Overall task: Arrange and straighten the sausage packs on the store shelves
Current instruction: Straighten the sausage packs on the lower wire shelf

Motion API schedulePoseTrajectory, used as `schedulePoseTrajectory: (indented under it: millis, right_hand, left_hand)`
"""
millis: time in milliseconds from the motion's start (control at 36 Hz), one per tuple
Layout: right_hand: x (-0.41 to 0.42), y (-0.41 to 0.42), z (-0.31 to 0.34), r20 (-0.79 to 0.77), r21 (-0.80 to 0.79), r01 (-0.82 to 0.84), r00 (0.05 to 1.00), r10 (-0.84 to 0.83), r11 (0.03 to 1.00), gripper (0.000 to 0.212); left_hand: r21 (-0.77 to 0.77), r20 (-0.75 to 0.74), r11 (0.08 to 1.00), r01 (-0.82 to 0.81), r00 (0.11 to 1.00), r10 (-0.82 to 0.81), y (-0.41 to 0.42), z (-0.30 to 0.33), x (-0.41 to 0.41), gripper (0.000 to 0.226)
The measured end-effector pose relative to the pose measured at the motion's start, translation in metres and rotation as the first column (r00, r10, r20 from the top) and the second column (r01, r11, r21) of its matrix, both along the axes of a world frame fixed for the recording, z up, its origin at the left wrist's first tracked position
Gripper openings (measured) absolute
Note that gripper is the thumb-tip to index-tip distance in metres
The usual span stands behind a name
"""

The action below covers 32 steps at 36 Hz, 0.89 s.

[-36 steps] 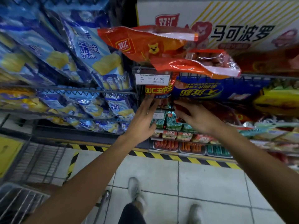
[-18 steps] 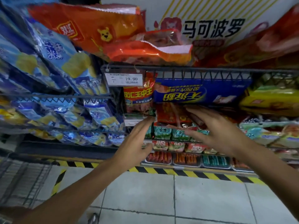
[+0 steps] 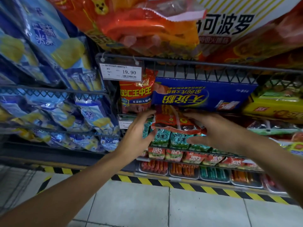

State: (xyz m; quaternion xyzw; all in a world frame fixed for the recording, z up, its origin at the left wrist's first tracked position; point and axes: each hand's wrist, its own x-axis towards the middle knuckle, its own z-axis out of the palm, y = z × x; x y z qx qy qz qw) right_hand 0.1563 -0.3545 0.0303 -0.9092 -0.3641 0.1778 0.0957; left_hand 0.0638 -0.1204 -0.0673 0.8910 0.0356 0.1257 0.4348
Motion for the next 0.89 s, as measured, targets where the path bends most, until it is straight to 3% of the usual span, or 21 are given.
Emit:
schedulePoseTrajectory:
  millis: [139,333,444,556,639,750,833,889]
  right_hand:
    - [0.006,0.001,0.001,-0.054,0.031,-0.011,0.998,0.013,0.999,0.089]
    - [0.008,0.007,0.007,-0.164,0.178,0.04,0.986,-0.011,0.983,0.071]
    - [0.012,0.007,0.01,-0.173,0.297,0.119,0.982,-0.07,0.948,0.068]
    - [0.022,0.008,0.008,-0.258,0.469,0.267,0.953,-0.159,0.842,0.052]
    - [0.032,0.009,0.007,-0.296,0.447,0.297,0.939,-0.174,0.844,0.03]
    - [0.042,0.009,-0.009,-0.305,0.366,0.245,0.943,-0.133,0.898,0.051]
    - [0.048,0.014,-0.017,-0.305,0.351,0.215,0.947,-0.106,0.911,0.019]
    - [0.052,0.019,-0.017,-0.305,0.356,0.213,0.947,-0.103,0.91,0.015]
  left_hand:
    - [0.03,0.047,0.999,0.017,0.999,-0.018,0.001,0.001,0.01,0.06]
    - [0.087,0.078,0.996,0.022,0.997,-0.028,0.005,0.007,0.02,0.052]
    - [-0.064,0.114,0.998,0.003,0.993,0.004,0.007,0.016,0.029,0.036]
    - [-0.163,0.085,0.985,-0.058,0.994,0.072,0.004,0.023,0.038,0.017]
    - [-0.218,0.101,0.972,-0.085,0.989,0.109,0.003,0.024,0.043,0.029]
    - [-0.264,0.109,0.958,-0.11,0.984,0.143,0.0,0.024,0.044,0.04]
    - [-0.315,0.106,0.942,-0.119,0.982,0.159,-0.003,0.02,0.043,0.051]
    - [-0.369,0.088,0.92,-0.133,0.98,0.177,-0.004,0.018,0.043,0.043]
